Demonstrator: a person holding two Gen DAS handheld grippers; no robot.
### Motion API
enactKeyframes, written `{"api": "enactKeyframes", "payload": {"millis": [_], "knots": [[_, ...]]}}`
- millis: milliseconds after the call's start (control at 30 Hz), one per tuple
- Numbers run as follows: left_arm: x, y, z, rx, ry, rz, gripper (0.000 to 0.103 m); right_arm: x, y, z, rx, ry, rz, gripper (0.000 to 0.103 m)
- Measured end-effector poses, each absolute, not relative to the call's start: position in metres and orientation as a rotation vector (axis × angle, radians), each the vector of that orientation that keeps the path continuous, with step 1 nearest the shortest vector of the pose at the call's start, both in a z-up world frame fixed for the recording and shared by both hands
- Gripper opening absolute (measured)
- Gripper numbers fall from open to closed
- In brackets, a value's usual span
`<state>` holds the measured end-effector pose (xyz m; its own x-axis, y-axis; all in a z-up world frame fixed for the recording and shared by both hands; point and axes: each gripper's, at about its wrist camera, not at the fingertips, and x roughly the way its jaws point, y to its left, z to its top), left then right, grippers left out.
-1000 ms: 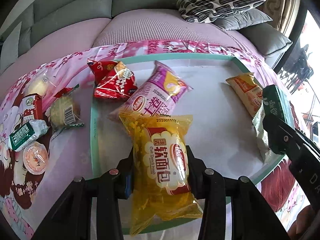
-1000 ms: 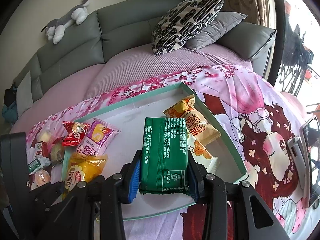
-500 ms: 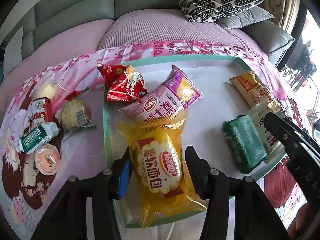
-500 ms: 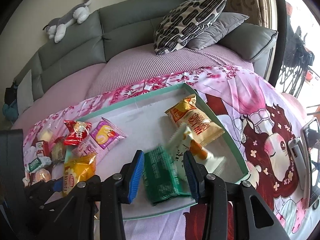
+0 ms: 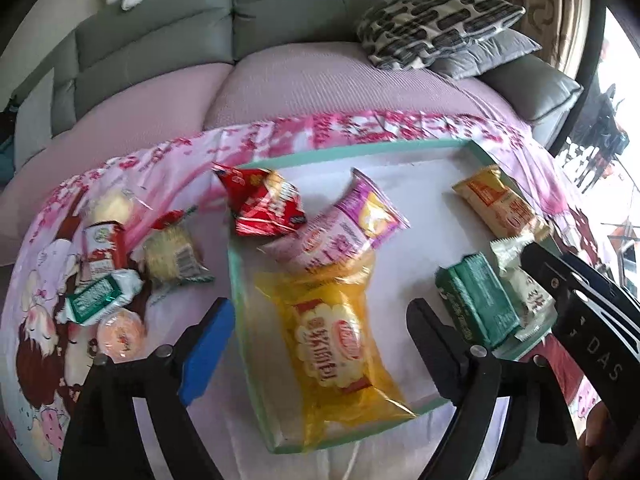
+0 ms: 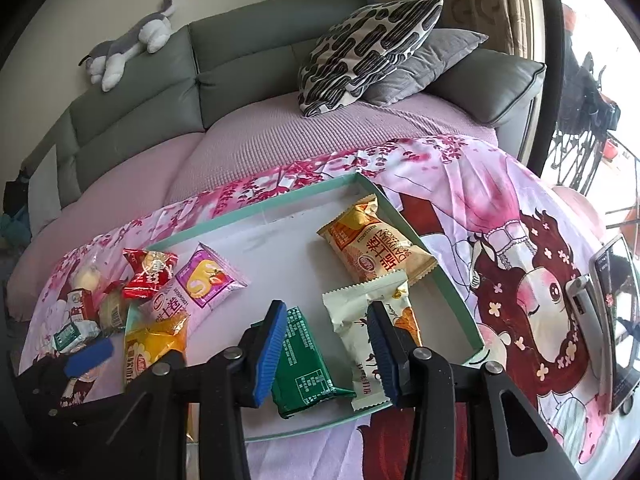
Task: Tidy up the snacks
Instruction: 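Open both tools to drop the yellow bread and green biscuit packs into the tray, then move both open tools back over the snack pile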
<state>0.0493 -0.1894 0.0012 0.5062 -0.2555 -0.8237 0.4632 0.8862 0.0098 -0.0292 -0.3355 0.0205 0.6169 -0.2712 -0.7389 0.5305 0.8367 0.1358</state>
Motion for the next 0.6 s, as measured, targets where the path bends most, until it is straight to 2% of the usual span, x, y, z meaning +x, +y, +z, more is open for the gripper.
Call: {"api": "enactKeyframes", "payload": {"millis": [33,167,433,533,600], "knots": [[0.050,-0.187,0.002,0.247,0.936,-0.421,0.089,-0.030,-0.337,0.020,0.367,0.778,-0.480,0.061],[0.057,-0.177,0.004,0.243,0.914,-0.358,0.092,-0.032,-0.341,0.019,0.390,0.781,-0.494,0.064],[0.068,-0.155,0.008,0.214,0.860,-0.198,0.093,-0.031,-0.342,0.015,0.388,0.793,-0.510,0.088],[0.071,-0.148,0.010,0.196,0.847,-0.164,0.099,-0.030,-0.341,0.014,0.380,0.802,-0.518,0.091],[0.072,-0.141,0.013,0.181,0.829,-0.128,0.100,-0.029,-0.342,0.013,0.379,0.810,-0.518,0.091]]}}
